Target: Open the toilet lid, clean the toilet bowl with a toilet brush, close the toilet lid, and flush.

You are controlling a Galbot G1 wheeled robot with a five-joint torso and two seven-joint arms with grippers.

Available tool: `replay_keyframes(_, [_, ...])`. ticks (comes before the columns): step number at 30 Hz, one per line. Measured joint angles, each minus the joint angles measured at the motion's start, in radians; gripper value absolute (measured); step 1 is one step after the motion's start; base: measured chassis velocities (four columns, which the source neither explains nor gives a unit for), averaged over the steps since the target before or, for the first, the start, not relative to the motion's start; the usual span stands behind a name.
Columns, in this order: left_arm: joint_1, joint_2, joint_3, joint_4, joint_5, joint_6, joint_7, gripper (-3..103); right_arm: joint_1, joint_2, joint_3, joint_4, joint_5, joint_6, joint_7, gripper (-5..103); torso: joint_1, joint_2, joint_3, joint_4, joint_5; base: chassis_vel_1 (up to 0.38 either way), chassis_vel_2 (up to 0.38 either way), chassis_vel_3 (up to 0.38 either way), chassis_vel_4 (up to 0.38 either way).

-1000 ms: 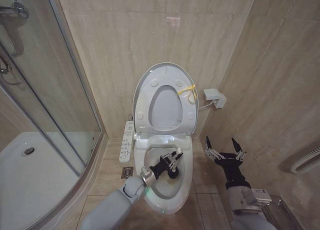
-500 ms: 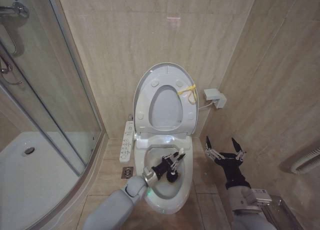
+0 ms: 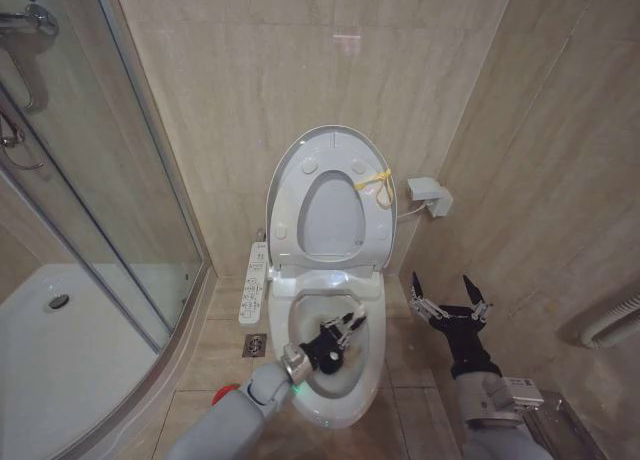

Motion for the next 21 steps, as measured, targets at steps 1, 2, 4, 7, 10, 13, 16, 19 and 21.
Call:
replay_keyframes(1, [0.000,0.000,0.000,0.000,0.000,0.000,0.000,19,0.000,0.000,0.000,0.000,0.000,0.000,0.000,100,0.000,0.000,0.000,0.0000,0.0000,0.000,0.000,0.000,0.000])
replay_keyframes(2, [-0.009,-0.002,-0.008,0.014,0.002,-0.003,0.000,19,0.000,0.000,0.000,0.000,0.000,0.000,0.000,100,0.000,0.000,0.000,-0.0002,0.0001,0.000,0.000,0.000,0.000])
replay_keyframes(4, [-0.029,-0.007,-0.020,0.024,0.004,-0.005,-0.005,19,0.000,0.000,0.000,0.000,0.000,0.000,0.000,100,0.000,0.000,0.000,-0.0001,0.0001,0.000,0.000,0.000,0.000])
replay_keyframes(7, [-0.039,-0.015,-0.022,-0.002,-0.003,-0.004,-0.017,19,0.000,0.000,0.000,0.000,0.000,0.000,0.000,100,0.000,0.000,0.000,-0.0001,0.0003,0.000,0.000,0.000,0.000])
replay_keyframes(10, [-0.036,-0.022,-0.013,-0.043,-0.014,-0.001,-0.028,19,0.000,0.000,0.000,0.000,0.000,0.000,0.000,100,0.000,0.000,0.000,-0.0005,0.0002,0.000,0.000,0.000,0.000])
replay_keyframes(13, [-0.008,-0.024,0.006,-0.098,-0.020,0.009,-0.037,19,0.000,0.000,0.000,0.000,0.000,0.000,0.000,100,0.000,0.000,0.000,-0.0003,0.0003,0.000,0.000,0.000,0.000])
replay_keyframes(16, [0.008,-0.023,0.012,-0.105,-0.021,0.010,-0.034,19,0.000,0.000,0.000,0.000,0.000,0.000,0.000,100,0.000,0.000,0.000,-0.0001,0.0002,0.000,0.000,0.000,0.000])
replay_keyframes(19, [0.022,-0.022,0.012,-0.080,-0.019,0.001,-0.020,19,0.000,0.000,0.000,0.000,0.000,0.000,0.000,100,0.000,0.000,0.000,0.0000,0.0003,0.000,0.000,0.000,0.000])
replay_keyframes(21, [0.022,-0.022,0.003,-0.034,-0.015,-0.012,-0.007,19,0.000,0.000,0.000,0.000,0.000,0.000,0.000,100,0.000,0.000,0.000,0.0000,0.0001,0.000,0.000,0.000,0.000])
